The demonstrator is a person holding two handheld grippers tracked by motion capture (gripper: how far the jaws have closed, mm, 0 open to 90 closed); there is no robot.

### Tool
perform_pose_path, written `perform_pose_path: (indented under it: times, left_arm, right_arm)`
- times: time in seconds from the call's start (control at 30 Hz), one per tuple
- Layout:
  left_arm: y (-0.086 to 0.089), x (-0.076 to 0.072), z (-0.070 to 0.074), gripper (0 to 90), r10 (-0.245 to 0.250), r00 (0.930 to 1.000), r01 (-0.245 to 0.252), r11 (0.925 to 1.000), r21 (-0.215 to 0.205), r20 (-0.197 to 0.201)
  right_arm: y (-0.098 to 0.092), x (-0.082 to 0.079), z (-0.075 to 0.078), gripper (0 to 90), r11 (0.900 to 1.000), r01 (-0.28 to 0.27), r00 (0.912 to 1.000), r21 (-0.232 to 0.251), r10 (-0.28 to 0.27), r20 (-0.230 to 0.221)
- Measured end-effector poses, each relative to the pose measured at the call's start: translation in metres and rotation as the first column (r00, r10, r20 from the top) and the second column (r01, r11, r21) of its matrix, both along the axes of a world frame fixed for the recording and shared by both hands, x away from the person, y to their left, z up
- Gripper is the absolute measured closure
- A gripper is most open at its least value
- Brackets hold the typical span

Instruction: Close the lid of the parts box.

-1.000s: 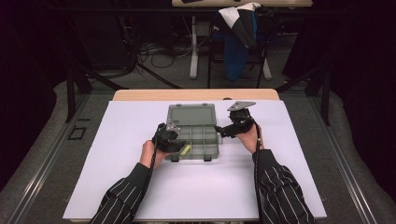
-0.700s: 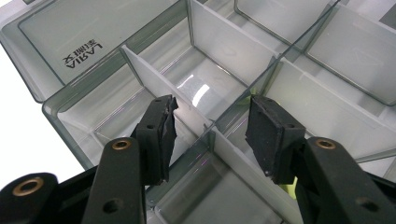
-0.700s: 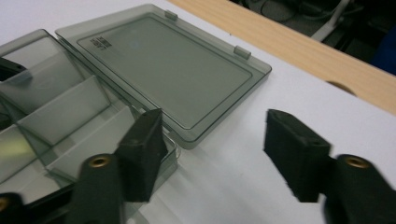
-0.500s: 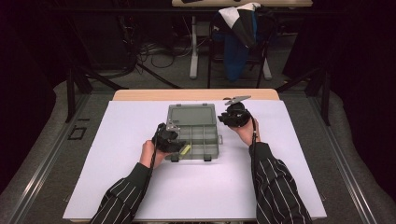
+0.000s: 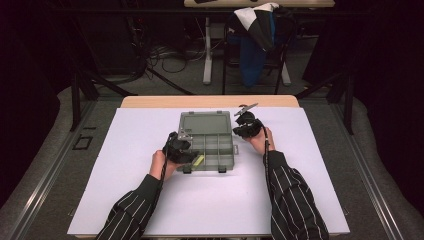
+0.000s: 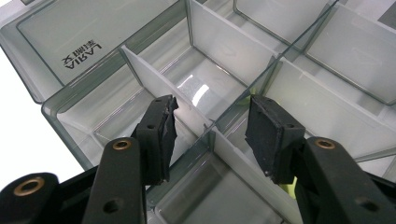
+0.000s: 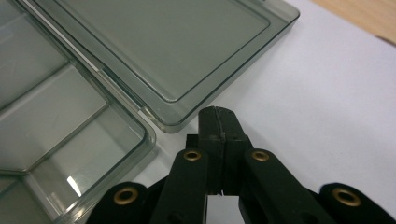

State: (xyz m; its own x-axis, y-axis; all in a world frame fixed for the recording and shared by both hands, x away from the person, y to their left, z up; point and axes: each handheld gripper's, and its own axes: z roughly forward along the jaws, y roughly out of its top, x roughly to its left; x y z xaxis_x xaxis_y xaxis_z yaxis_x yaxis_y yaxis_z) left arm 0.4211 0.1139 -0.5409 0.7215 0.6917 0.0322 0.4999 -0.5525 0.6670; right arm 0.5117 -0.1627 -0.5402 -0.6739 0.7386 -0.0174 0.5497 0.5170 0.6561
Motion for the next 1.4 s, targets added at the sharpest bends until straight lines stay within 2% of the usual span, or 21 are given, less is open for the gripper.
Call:
perform_pose_path:
  times: [0.3,0.4,0.6,0.63,0.67,0.7,0.83,1.03,1.1,1.23,1.4]
  left_arm:
    - [0.0,0.0,0.0,52.0,-0.005,1.0,0.005,1.0,-0.005,-0.001]
    - [0.001,0.0,0.0,52.1,-0.008,1.0,0.008,1.0,-0.006,0.0]
    - [0.001,0.001,-0.001,52.3,-0.015,0.9999,0.015,0.9999,-0.006,0.001]
    - [0.001,0.001,-0.001,52.2,-0.015,0.9999,0.015,0.9999,-0.007,0.001]
    - [0.001,0.001,-0.001,52.3,-0.017,0.9998,0.017,0.9998,-0.005,0.002]
    - [0.002,0.001,-0.001,52.3,-0.018,0.9998,0.018,0.9998,-0.007,0.002]
    - [0.002,0.001,-0.001,52.4,-0.018,0.9998,0.018,0.9998,-0.008,0.003]
    - [0.002,0.001,-0.001,52.3,-0.02,0.9998,0.02,0.9997,-0.01,0.003]
    - [0.002,0.001,-0.001,52.3,-0.02,0.9998,0.02,0.9997,-0.01,0.004]
    - [0.002,0.001,-0.002,52.3,-0.022,0.9997,0.022,0.9997,-0.013,0.005]
    - [0.002,0.001,-0.002,52.3,-0.021,0.9998,0.021,0.9997,-0.014,0.005]
  right_arm:
    - [0.003,0.003,-0.008,90.0,1.0,-0.006,0.9989,-0.021,0.005,-0.047]
    - [0.004,0.003,-0.01,90.0,1.0,-0.008,0.9996,-0.008,0.008,-0.029]
    - [0.001,0.004,-0.01,90.0,1.0,-0.012,0.9988,-0.006,0.011,-0.048]
    - [0.0,0.004,-0.01,90.0,1.0,-0.01,0.9986,-0.001,0.01,-0.052]
    - [0.0,0.005,-0.012,90.0,0.999,-0.001,0.9993,0.033,0.003,-0.037]
    - [-0.001,0.005,-0.013,90.0,0.999,0.002,0.9995,0.048,0.0,-0.031]
    - [-0.002,0.006,-0.012,90.0,0.999,0.006,0.9987,0.046,-0.004,-0.05]
    - [-0.002,0.007,-0.014,90.0,0.998,0.018,0.9991,0.058,-0.016,-0.038]
    - [-0.003,0.008,-0.016,90.0,0.996,0.027,0.9994,0.086,-0.024,-0.024]
    - [-0.003,0.01,-0.016,90.0,0.994,0.045,0.9986,0.103,-0.041,-0.032]
    - [-0.002,0.012,-0.019,90.0,0.99,0.051,0.9987,0.13,-0.051,-0.007]
